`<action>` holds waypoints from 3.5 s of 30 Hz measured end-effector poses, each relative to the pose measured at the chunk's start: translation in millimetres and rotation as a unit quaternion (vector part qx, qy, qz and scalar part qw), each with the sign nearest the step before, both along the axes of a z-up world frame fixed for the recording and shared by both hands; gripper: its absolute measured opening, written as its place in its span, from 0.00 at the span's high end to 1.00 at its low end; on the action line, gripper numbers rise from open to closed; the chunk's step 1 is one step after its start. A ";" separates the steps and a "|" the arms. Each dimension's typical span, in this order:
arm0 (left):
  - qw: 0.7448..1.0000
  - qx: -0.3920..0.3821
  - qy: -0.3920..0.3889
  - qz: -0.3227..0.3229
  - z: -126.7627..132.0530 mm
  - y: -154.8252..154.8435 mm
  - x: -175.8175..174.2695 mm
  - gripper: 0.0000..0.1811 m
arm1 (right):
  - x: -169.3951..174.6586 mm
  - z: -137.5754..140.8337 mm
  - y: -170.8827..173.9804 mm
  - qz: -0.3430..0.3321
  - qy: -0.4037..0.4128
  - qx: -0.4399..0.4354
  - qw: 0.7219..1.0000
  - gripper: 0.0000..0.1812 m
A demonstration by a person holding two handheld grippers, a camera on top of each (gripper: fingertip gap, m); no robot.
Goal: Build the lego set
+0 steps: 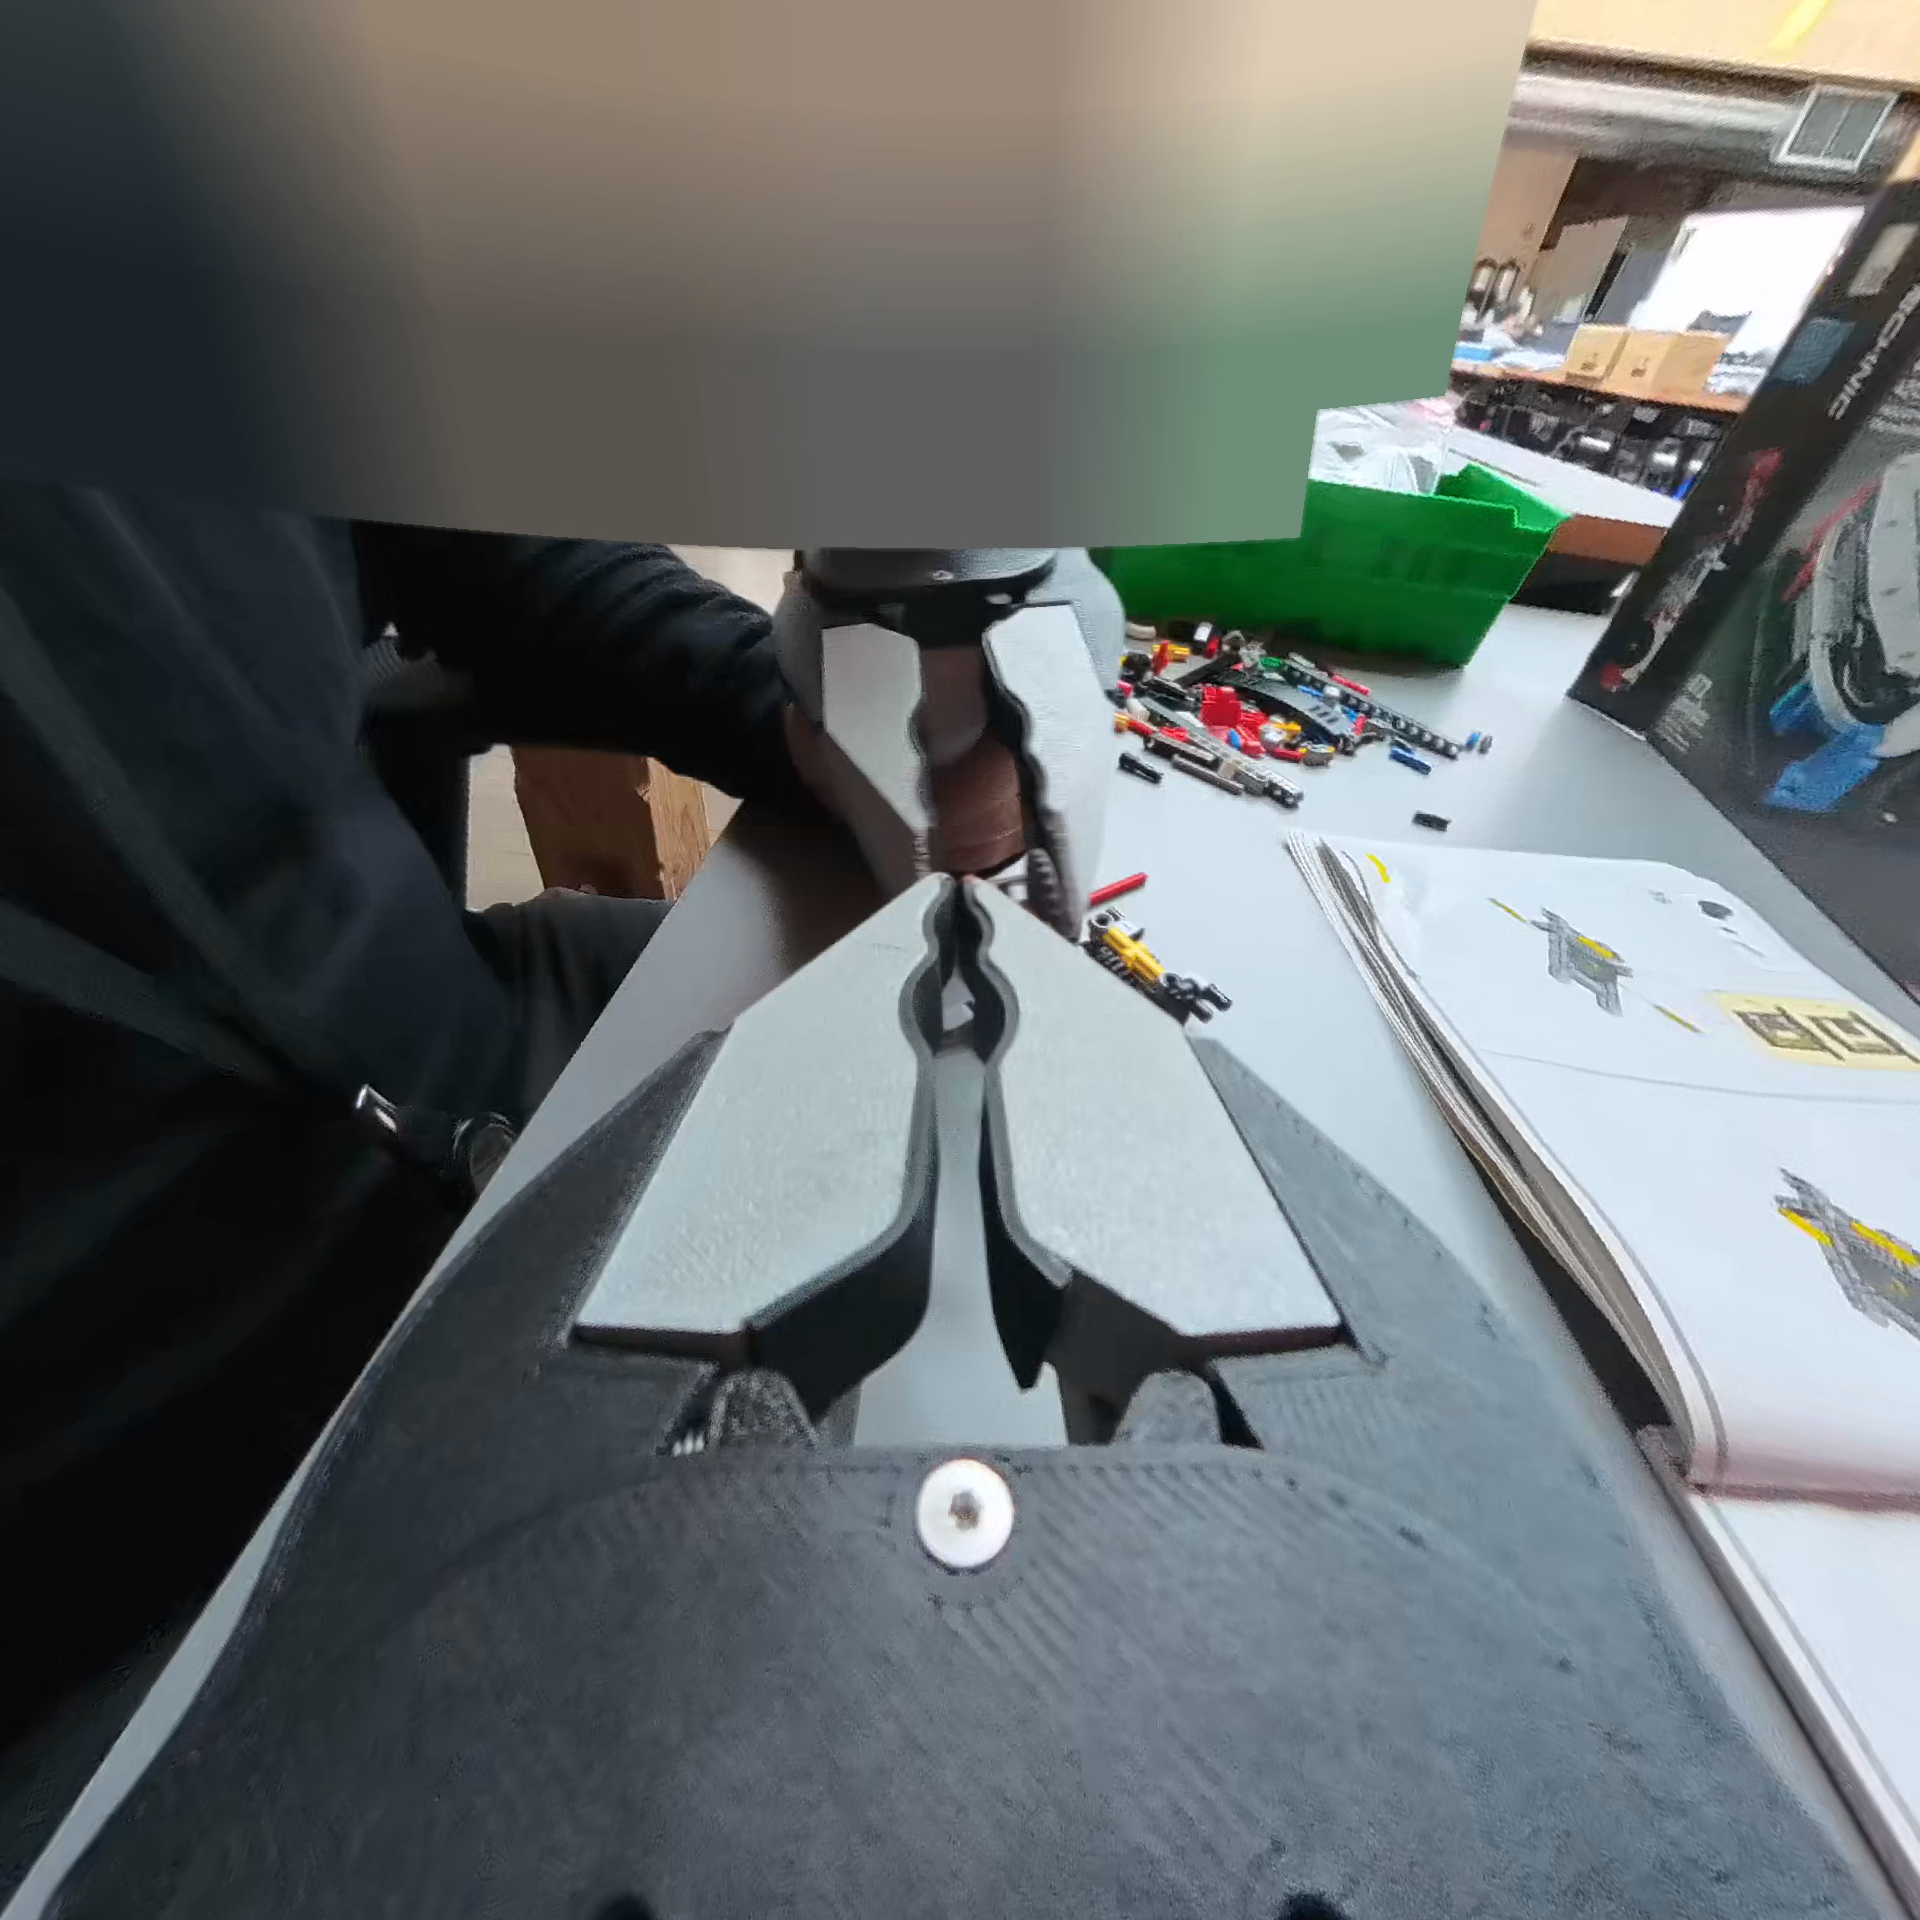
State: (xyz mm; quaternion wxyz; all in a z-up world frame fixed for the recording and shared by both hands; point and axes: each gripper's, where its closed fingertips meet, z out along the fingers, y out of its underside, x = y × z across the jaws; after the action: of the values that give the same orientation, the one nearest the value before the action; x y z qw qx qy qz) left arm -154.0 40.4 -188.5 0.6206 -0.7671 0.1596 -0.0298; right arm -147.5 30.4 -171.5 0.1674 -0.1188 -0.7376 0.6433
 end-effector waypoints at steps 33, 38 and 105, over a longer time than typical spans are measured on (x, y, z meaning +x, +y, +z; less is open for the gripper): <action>0.999 0.013 0.000 0.034 3.1 1.7 -10.0 0.88 | -12.1 -16.1 2.6 -0.089 0.091 0.114 0.985 0.92; 0.999 0.009 -0.007 0.034 2.7 2.2 -10.9 0.88 | -12.2 -14.6 2.4 -0.096 0.107 0.123 0.982 0.89; 0.973 -0.026 0.177 0.146 -18.8 11.4 -28.7 0.88 | -42.6 -33.6 20.1 -0.073 -0.297 -0.069 0.950 0.88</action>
State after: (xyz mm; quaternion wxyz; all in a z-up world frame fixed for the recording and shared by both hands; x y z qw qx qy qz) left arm -182.7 51.7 -207.2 0.5602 -0.7911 0.1519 0.1930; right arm -190.2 50.5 -205.1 -0.0211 -0.3689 -0.6972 0.6143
